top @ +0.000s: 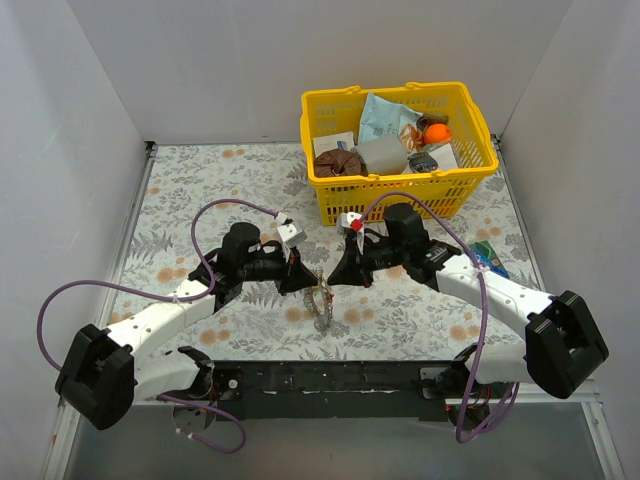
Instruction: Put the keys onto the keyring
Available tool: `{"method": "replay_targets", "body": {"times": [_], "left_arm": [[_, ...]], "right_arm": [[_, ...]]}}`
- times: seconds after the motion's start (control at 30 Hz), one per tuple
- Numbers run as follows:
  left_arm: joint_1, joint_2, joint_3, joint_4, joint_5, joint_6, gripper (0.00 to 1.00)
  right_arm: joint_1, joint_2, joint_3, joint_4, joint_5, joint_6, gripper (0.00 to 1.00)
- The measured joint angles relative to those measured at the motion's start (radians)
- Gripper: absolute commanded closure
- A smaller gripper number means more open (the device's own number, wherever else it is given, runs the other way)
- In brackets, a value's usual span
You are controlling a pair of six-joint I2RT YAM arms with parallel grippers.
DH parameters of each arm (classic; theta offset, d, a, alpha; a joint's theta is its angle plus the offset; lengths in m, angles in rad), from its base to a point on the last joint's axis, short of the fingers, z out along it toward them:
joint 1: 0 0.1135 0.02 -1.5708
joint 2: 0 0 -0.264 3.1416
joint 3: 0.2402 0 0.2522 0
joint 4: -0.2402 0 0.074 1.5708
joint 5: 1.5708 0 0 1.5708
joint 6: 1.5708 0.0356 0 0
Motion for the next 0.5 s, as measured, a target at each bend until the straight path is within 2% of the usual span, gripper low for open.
{"method": "replay_targets", "body": {"times": [0.5], "left_arm": [[-0.034, -0.004, 0.000, -0.014, -0.016, 0.020, 1.00]], "right_arm": [[0.001, 0.046, 0.026, -0.003, -0.007, -0.004, 0.99]]}}
